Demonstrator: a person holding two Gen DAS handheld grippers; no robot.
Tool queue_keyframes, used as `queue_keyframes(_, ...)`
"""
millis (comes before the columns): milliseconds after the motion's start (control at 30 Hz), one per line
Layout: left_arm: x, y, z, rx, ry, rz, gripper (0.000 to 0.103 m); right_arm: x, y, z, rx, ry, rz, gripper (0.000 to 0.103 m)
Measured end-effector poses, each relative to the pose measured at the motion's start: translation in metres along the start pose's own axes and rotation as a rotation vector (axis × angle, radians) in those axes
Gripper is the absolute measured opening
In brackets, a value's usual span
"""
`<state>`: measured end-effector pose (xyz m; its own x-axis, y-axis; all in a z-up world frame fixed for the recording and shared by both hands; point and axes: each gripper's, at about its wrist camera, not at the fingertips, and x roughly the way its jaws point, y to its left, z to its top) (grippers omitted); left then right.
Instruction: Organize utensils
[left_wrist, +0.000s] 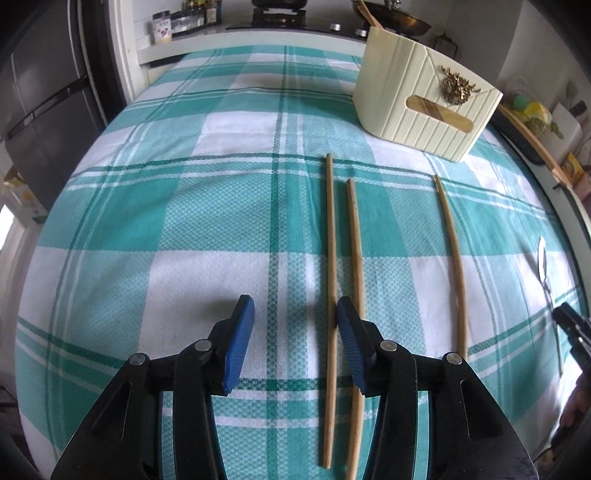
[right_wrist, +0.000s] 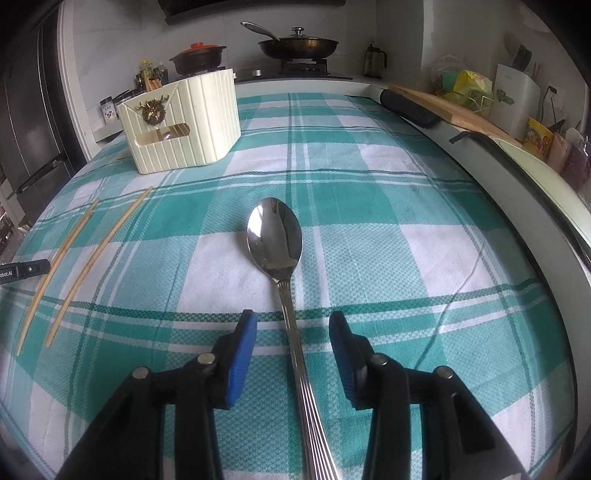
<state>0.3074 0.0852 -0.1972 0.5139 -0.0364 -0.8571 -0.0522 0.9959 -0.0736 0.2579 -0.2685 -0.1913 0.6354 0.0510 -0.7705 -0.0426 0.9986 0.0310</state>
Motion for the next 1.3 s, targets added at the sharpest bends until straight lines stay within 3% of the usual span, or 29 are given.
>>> queue_keyframes(167,0.008,-0.012,0.004,0.086,-0.016,0.054,0.049,0.000,0.000,0.001,-0.003,0.007,0.000,0.041)
queue_keyframes(233,0.008,-0.011,0.006,0.075,-0.024,0.053,0.036,0.001,0.000,0.001,-0.007,0.016,0.004,0.041)
queue_keyframes(300,0.006,-0.011,0.006,0.063,-0.026,0.059,0.007,0.001,0.000,0.000,-0.014,0.018,0.003,0.041)
queue_keyframes(533,-0.008,-0.003,-0.014,-0.083,-0.038,0.095,0.005,-0.001,-0.004,-0.003,-0.013,0.020,-0.007,0.041)
queue_keyframes(633,-0.014,-0.008,-0.023,-0.085,-0.041,0.125,0.006,-0.003,-0.007,-0.004,-0.006,0.016,-0.003,0.042)
queue_keyframes(667,-0.015,-0.010,-0.025,-0.074,-0.040,0.132,0.008,-0.004,-0.008,-0.004,-0.004,0.013,0.000,0.042)
queue_keyframes(733,-0.016,-0.014,-0.027,-0.047,-0.042,0.148,0.022,-0.007,-0.009,-0.005,0.002,0.004,0.011,0.043)
queue_keyframes(800,-0.017,-0.016,-0.029,-0.031,-0.051,0.163,0.046,-0.008,-0.009,-0.005,0.008,-0.006,0.010,0.053)
queue_keyframes(1133,-0.014,-0.013,-0.030,-0.018,-0.056,0.164,0.054,-0.008,-0.007,-0.005,0.012,-0.006,-0.008,0.056)
queue_keyframes(1300,-0.013,-0.006,-0.032,-0.029,-0.071,0.160,0.067,-0.006,-0.005,-0.003,-0.020,-0.008,-0.005,0.056)
